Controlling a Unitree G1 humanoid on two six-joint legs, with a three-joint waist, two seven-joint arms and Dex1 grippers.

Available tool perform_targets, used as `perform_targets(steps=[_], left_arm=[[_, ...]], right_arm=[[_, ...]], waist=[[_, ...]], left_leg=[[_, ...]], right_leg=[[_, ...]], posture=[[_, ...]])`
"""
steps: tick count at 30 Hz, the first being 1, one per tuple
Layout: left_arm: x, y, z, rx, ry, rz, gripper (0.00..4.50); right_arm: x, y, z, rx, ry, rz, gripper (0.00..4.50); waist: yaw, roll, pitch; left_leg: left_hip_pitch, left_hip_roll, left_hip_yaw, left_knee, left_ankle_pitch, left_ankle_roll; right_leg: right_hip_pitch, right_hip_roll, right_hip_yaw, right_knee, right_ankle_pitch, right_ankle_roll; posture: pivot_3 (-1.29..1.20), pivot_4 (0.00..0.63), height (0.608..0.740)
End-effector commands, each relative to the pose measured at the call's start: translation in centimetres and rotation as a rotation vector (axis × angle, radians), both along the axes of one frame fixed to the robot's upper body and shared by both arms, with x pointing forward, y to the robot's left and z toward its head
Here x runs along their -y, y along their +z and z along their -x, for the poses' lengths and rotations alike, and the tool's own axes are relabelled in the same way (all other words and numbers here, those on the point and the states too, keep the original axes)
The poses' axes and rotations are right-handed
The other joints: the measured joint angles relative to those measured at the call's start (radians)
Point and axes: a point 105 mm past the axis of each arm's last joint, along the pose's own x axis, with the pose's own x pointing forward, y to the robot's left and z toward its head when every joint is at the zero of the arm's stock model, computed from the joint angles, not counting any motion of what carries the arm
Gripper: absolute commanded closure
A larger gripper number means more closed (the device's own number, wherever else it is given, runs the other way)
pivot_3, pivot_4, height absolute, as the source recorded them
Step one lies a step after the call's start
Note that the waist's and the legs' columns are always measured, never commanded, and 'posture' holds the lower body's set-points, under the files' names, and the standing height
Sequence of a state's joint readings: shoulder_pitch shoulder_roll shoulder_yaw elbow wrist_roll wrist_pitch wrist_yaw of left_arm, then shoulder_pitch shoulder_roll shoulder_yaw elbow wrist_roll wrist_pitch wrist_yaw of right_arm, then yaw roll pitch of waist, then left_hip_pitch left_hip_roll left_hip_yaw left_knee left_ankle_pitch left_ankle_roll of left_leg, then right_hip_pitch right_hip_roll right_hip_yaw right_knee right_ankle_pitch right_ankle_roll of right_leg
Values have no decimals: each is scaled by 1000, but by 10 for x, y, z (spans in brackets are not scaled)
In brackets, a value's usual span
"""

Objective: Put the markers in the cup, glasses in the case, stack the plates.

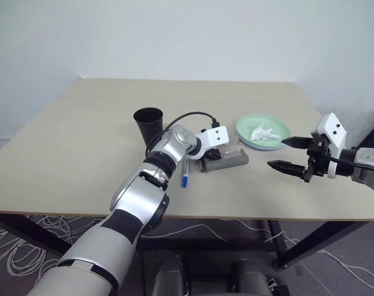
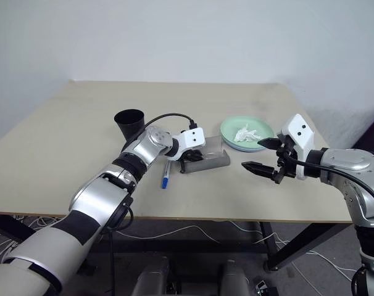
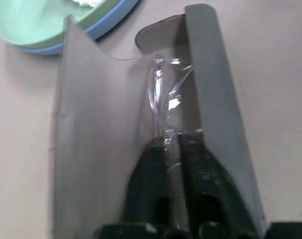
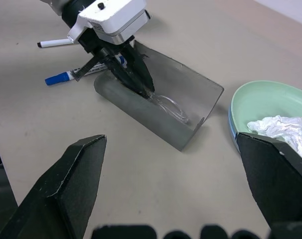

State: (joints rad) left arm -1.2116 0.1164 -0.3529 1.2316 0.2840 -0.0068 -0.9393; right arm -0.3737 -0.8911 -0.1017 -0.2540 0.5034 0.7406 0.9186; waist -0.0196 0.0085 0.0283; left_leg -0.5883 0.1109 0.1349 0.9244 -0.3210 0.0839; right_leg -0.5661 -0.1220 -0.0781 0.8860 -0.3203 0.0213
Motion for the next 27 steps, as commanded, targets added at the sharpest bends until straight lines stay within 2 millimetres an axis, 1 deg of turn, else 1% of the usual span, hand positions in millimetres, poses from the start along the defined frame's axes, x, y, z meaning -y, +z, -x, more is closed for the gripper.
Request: perform_targets(steps=[1,2,4,5,6,8,10,13,15,17,20,23,25,27], left_arm=[[7,23,-4,22,-18,30,2820],[7,26,-4,21,-16,35,2446],[11,47,-8,37,-3,78,1711],[11,59,-11,52,11,99,1462],[11,71,-14,65,25,124,1109],[10,91,-19,91,47,164,1109],[9,101,-21,106,65,193,1109],[0,114,-30,139,138,243,1109],[-9,112,-37,163,206,244,1480],[-21,106,-44,186,291,247,2023],[-32,96,-52,225,385,246,3103],[-41,86,-56,272,439,210,4162],[-49,69,-57,281,470,160,4162],[-51,57,-56,281,473,126,4162]], right_arm=[[0,14,0,51,2,-4,0],[0,14,0,51,2,-4,0],[1,13,0,49,1,-3,0],[1,13,0,49,0,-4,0],[1,13,0,48,0,-4,0],[1,13,0,49,1,-4,0],[1,13,-1,49,1,-4,0],[0,14,-2,50,3,-4,0],[-1,14,-2,51,5,-6,0],[-2,14,-3,53,8,-7,0],[-3,15,-3,55,9,-9,0],[-4,15,-3,56,11,-10,0],[-4,16,-4,59,12,-12,0],[-5,17,-4,61,11,-14,0]], waist=[[0,0,0],[0,0,0],[0,0,0],[0,0,0],[0,-1,0],[0,-1,1],[0,-1,1],[0,0,0],[-1,0,0],[0,0,0],[0,0,0],[1,-1,0],[0,-1,0],[0,-1,0]], left_leg=[[0,0,0,0,0,0],[0,0,0,0,0,0],[0,0,0,0,0,0],[0,0,0,0,0,0],[0,0,0,0,0,0],[-1,0,0,0,0,0],[-1,0,0,0,0,0],[-1,0,0,0,0,1],[-1,0,0,0,1,2],[-1,0,-1,0,2,3],[-1,0,-1,0,2,3],[-1,0,0,0,2,3],[-1,-1,0,0,2,3],[-1,-1,0,0,2,3]], right_leg=[[0,0,0,0,0,0],[0,0,0,0,0,0],[0,0,0,0,0,0],[0,0,0,0,0,0],[0,0,0,0,0,0],[-1,0,0,0,0,0],[-1,0,0,0,0,0],[-1,0,0,0,0,0],[-1,0,0,0,0,0],[-1,0,-1,0,0,0],[-1,0,-1,0,0,0],[-1,0,-1,0,0,0],[0,0,-1,0,0,0],[0,0,-1,0,0,0]], posture=[[0,0,639],[0,0,639],[0,0,639],[0,0,639],[0,0,639],[0,0,639],[0,0,639],[0,0,639],[0,0,639],[0,0,639],[0,0,639],[0,0,639],[0,0,639],[0,0,639]])
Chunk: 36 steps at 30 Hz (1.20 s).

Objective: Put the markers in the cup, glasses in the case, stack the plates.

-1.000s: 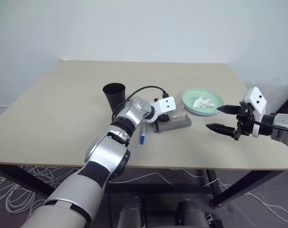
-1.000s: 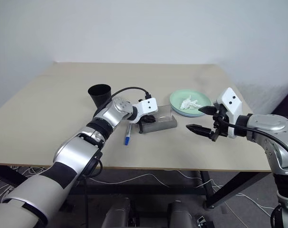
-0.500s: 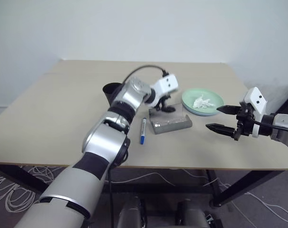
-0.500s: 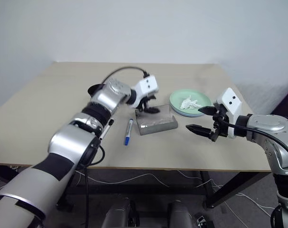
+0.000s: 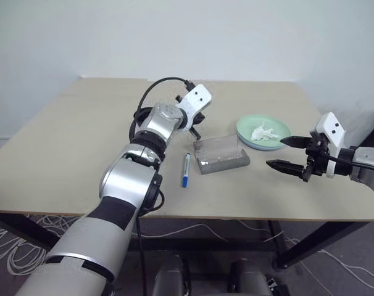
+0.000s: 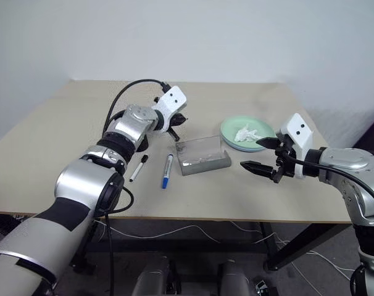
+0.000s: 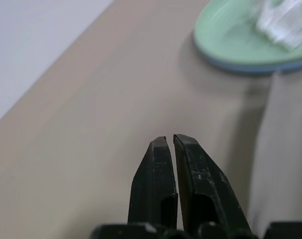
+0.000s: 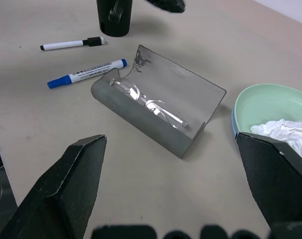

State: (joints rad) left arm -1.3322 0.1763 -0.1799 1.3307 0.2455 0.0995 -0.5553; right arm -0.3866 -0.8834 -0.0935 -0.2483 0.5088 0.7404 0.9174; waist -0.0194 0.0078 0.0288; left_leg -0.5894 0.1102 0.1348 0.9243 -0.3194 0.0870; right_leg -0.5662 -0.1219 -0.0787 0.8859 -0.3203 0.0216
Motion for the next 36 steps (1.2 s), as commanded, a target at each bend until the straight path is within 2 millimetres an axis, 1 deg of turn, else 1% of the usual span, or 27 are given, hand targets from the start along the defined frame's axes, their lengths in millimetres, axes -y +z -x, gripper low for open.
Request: perform_targets(steps=[1,5,8,11,16,22,25,27,29,30,33,35,36], left_arm=[[-2,-4,-1,44,2,-55,4162],[2,-22,5,9,-37,-96,4162],[8,-34,12,-33,-101,-135,4162],[14,-34,17,-54,-166,-143,4162],[16,-34,25,-99,-284,-179,4162],[21,-35,47,-184,-514,-239,4162],[19,-42,61,-235,-607,-267,4162],[18,-46,68,-243,-639,-274,4162],[18,-46,71,-237,-640,-267,4162],[16,-43,69,-218,-620,-255,4162],[7,-24,54,-141,-491,-199,4162],[4,-17,48,-117,-437,-175,4162],[-1,-13,43,-120,-376,-145,4162]], right_arm=[[-2,17,-2,62,2,-8,0],[-4,19,-3,68,1,-13,0],[-4,19,-2,68,2,-15,0],[-4,18,-2,65,0,-15,0],[-5,16,-1,59,0,-15,0],[-6,14,-2,52,13,-10,0],[-7,14,-3,51,18,-6,0],[-8,12,-3,47,25,1,0],[-9,11,-3,45,29,3,0],[-9,11,-4,45,31,3,0],[-10,12,-5,45,36,4,0],[-9,11,-5,45,39,5,0],[-10,11,-6,44,42,5,0]], waist=[[0,0,0],[0,0,0],[0,0,0],[2,0,-1],[3,0,-1],[0,0,0],[-1,1,-1],[-1,1,-1],[-1,1,-1],[0,1,-1],[0,1,-1],[-1,1,-1],[-1,1,-1]], left_leg=[[0,0,0,0,0,0],[0,0,0,0,0,-1],[0,0,0,0,0,-1],[0,0,0,0,-2,-3],[0,0,0,1,-2,-3],[0,1,0,0,-2,-3],[0,1,0,0,-2,-3],[0,1,0,0,-2,-3],[0,1,0,0,-2,-3],[0,1,0,1,-2,-3],[0,1,0,1,0,0],[0,1,0,1,0,0],[0,1,0,1,0,0]], right_leg=[[0,0,0,0,0,0],[0,0,0,0,0,0],[0,0,0,0,0,0],[0,0,0,0,0,0],[0,-1,0,0,0,0],[0,0,0,0,1,-1],[-1,0,0,0,1,-2],[0,0,0,0,1,-2],[0,0,0,0,1,-2],[0,0,0,0,1,-2],[0,0,0,0,0,-1],[0,0,0,0,0,0],[0,0,0,0,0,0]], posture=[[0,0,639],[0,0,639],[0,0,639],[0,0,639],[0,0,639],[0,0,639],[0,0,639],[0,0,639],[0,0,639],[0,0,639],[0,0,639],[0,0,639],[0,0,639]])
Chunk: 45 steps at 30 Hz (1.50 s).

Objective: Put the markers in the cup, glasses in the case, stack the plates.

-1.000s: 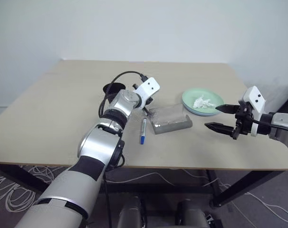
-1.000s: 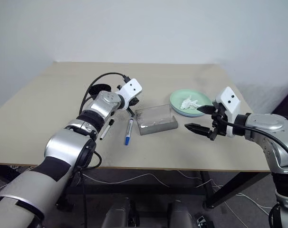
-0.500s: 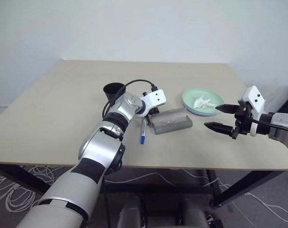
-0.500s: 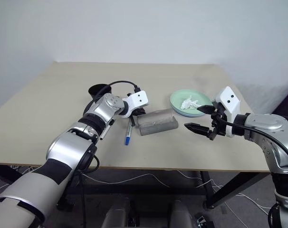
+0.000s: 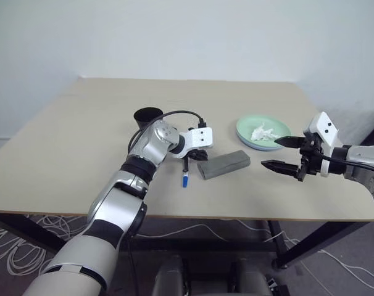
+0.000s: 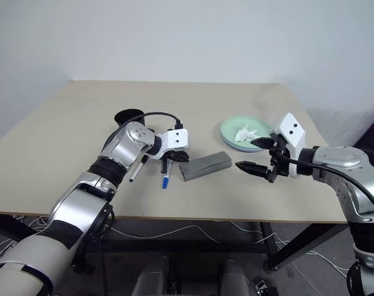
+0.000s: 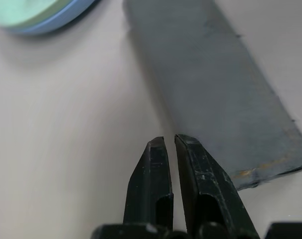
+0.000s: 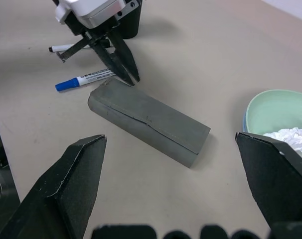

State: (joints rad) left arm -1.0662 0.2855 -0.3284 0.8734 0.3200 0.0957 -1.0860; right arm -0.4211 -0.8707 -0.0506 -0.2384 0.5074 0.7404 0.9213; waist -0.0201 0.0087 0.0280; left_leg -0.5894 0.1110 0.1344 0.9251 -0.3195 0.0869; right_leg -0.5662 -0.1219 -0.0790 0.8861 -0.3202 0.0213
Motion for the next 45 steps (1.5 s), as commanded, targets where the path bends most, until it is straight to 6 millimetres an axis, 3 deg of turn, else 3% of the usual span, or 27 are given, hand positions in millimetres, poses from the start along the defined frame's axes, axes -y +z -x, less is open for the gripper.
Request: perform_targets(steps=[1,3,6,10,14,18,25,29,36,45], left_arm=[[-8,31,-16,67,144,89,4162],[-14,34,-20,50,229,112,4162],[-19,31,-18,-33,358,153,3593],[-11,30,-16,-49,452,179,2119],[4,42,-16,-64,589,237,758],[12,46,-13,-84,712,249,758],[12,35,-2,-126,832,164,758],[-1,26,1,-117,918,53,758],[-11,19,8,-191,999,71,758],[-8,11,21,-316,1056,83,758]], right_arm=[[-1,12,-3,51,10,4,0],[-2,12,-4,49,17,5,0],[-3,11,-5,44,28,5,0],[-7,10,-7,33,50,7,0],[-12,12,-11,33,71,7,0],[-15,11,-13,24,89,9,0],[-18,11,-16,19,107,13,0],[-20,9,-16,14,112,12,0],[-21,7,-15,10,112,6,0],[-24,5,-16,7,112,-3,0]], waist=[[0,0,0],[0,0,0],[0,0,0],[1,0,0],[0,0,0],[0,0,0],[-1,0,0],[0,0,0],[0,0,0],[0,0,0]], left_leg=[[0,0,0,0,0,0],[0,0,0,0,0,0],[0,0,0,-1,0,0],[0,0,0,-1,0,0],[0,-1,0,0,0,0],[0,-1,0,-1,1,0],[2,-1,0,-2,1,-1],[2,-1,-1,-2,1,-1],[2,-1,-1,-2,1,-1],[2,-1,-1,-2,1,-1]], right_leg=[[0,0,0,0,0,0],[0,0,0,0,0,0],[0,1,0,0,0,0],[1,0,0,0,0,0],[1,0,0,0,0,0],[1,1,0,0,0,1],[2,2,0,1,0,1],[2,1,0,1,0,1],[2,1,0,0,0,1],[2,1,0,0,0,1]], posture=[[0,0,639],[0,0,639],[0,0,639],[0,0,639],[0,0,639],[0,0,639],[0,0,639],[0,0,639],[0,0,639],[0,0,639]])
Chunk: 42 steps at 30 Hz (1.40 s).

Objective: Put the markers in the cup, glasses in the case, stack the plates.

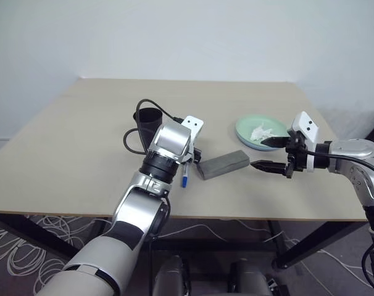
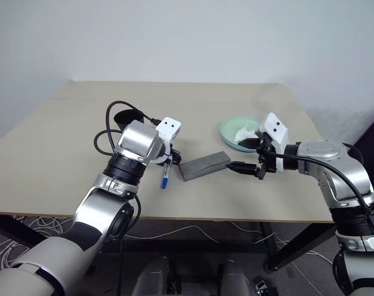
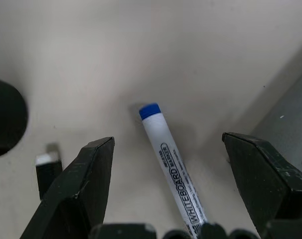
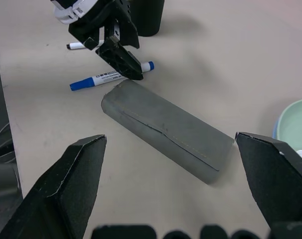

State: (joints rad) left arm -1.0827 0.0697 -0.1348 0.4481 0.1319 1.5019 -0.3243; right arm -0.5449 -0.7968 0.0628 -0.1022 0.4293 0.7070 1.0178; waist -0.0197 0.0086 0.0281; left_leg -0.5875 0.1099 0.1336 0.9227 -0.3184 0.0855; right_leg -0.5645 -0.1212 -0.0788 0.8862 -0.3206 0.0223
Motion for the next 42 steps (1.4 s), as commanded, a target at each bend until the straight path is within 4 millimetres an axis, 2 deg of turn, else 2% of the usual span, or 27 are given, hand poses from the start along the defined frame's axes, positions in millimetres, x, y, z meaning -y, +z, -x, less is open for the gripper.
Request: perform_targets(steps=[1,14,22,24,27,34,35,39,42], left_arm=[[5,7,4,-1,1,24,758],[-9,-15,13,-60,44,-8,758],[-10,-22,14,-71,46,-14,758],[-11,-22,14,-73,46,-15,1123],[-10,-22,14,-73,43,-15,1924],[-14,-19,9,-59,46,-19,4267],[-14,-19,8,-54,47,-21,4400],[-21,-10,-3,25,36,-47,4399],[-18,15,-21,161,-10,2,4399]], right_arm=[[-4,14,-1,59,12,-6,0],[-5,13,-2,60,4,-16,0],[-5,12,-2,61,0,-18,0],[-5,12,-2,61,-1,-18,0],[-5,12,-2,61,-2,-18,0],[-5,12,-2,66,-3,-18,0],[-5,12,-3,67,-3,-17,0],[-5,13,-3,71,-5,-17,0],[-5,14,-3,73,-5,-17,0]], waist=[[0,0,0],[0,0,0],[0,0,0],[0,1,0],[0,1,0],[-2,1,-1],[-2,1,-1],[-2,1,-1],[-2,1,-1]], left_leg=[[0,0,0,0,0,0],[0,0,0,0,0,-1],[1,-1,-1,0,-1,-3],[1,-2,-1,0,-1,-3],[1,-2,-2,0,-1,-3],[2,-8,-8,0,-1,-4],[2,-8,-8,0,-1,-4],[3,-8,-9,0,-1,-4],[3,-9,-10,0,-1,-4]], right_leg=[[0,0,0,0,0,0],[0,0,0,0,0,0],[1,0,0,1,0,0],[1,-1,0,1,0,0],[1,-1,0,1,0,0],[1,0,2,2,1,0],[1,0,2,2,1,0],[1,0,2,2,1,-1],[-1,0,2,2,3,-2]], posture=[[0,0,639],[0,0,639],[0,0,639],[0,0,639],[0,0,639],[0,0,639],[0,0,639],[0,0,639],[0,0,639]])
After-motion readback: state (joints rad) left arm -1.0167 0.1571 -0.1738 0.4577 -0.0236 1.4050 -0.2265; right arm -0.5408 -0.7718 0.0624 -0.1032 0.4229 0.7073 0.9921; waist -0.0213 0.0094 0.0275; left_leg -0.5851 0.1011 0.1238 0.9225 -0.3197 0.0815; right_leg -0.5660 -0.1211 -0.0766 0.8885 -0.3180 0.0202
